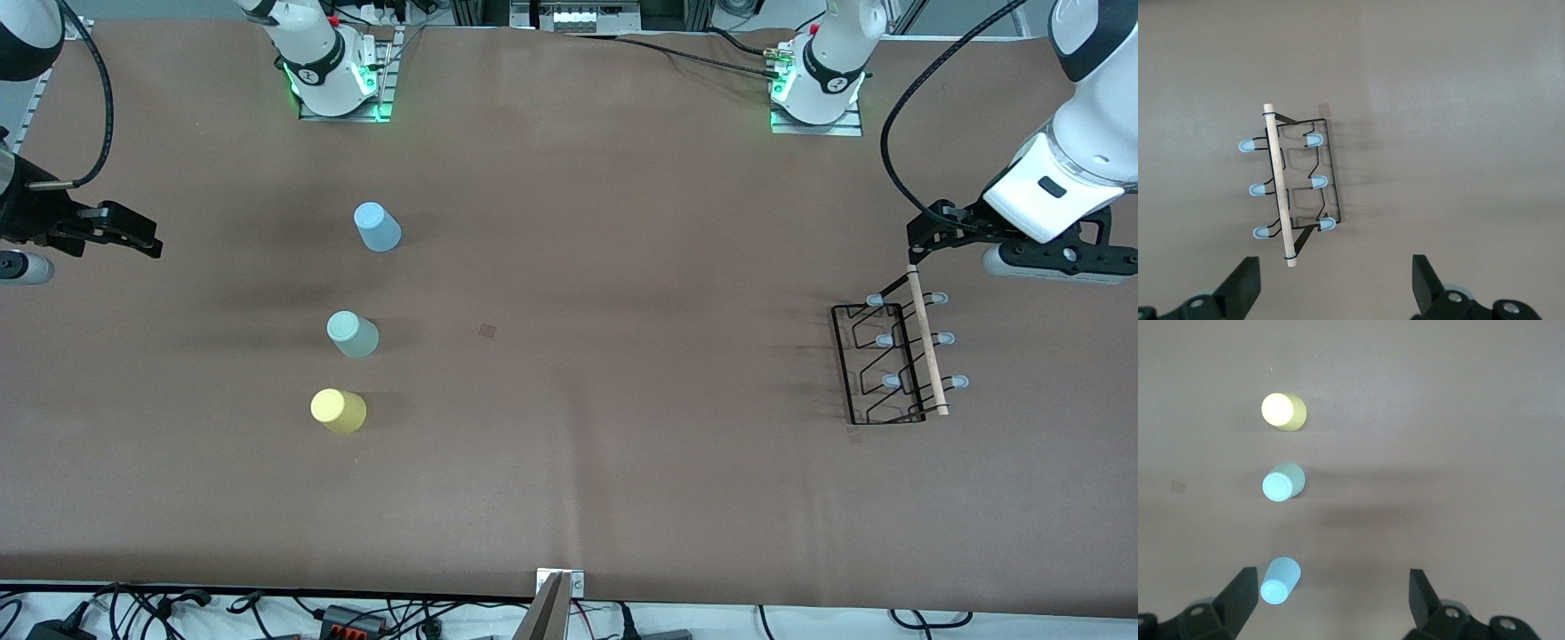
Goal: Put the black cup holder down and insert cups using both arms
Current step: 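Reach the right gripper to the teal cup while the left gripper reaches the rack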
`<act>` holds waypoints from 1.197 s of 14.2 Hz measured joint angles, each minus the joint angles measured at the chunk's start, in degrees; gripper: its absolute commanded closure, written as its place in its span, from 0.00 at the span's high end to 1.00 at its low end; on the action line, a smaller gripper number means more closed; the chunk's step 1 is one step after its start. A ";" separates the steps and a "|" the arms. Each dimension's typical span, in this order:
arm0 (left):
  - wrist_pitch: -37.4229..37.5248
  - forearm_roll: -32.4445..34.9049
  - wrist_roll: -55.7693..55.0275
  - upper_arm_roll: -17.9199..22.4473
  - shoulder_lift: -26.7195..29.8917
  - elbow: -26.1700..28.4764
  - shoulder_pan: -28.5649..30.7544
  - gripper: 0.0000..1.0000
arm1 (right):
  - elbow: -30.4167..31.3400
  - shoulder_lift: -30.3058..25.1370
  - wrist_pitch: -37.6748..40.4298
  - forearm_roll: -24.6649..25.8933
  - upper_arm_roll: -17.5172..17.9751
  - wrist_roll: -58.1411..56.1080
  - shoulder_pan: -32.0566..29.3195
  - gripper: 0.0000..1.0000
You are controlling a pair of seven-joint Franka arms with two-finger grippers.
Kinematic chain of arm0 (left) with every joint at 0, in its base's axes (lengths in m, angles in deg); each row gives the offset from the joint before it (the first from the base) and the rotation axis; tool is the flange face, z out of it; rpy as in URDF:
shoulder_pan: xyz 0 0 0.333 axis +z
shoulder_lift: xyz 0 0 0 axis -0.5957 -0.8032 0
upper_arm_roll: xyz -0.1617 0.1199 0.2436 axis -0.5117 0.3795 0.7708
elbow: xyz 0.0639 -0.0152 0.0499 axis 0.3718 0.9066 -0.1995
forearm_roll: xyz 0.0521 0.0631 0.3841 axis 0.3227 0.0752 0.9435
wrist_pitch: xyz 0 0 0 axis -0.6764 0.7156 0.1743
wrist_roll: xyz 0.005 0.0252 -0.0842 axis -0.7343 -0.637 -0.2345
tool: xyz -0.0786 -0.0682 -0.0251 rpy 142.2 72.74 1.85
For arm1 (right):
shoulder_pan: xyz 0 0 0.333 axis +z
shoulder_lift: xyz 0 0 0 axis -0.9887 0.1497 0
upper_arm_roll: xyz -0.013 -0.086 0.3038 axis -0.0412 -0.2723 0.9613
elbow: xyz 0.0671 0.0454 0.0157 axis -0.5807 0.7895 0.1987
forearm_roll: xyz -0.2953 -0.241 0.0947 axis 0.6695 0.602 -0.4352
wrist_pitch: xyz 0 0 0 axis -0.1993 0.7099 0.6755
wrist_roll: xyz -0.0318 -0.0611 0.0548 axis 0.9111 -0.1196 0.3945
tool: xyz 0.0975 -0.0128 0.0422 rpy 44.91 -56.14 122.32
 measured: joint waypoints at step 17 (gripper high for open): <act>2.68 0.03 0.07 0.01 -3.01 0.53 0.76 1.00 | 17.69 2.79 -17.98 -1.24 0.11 -7.32 0.22 1.00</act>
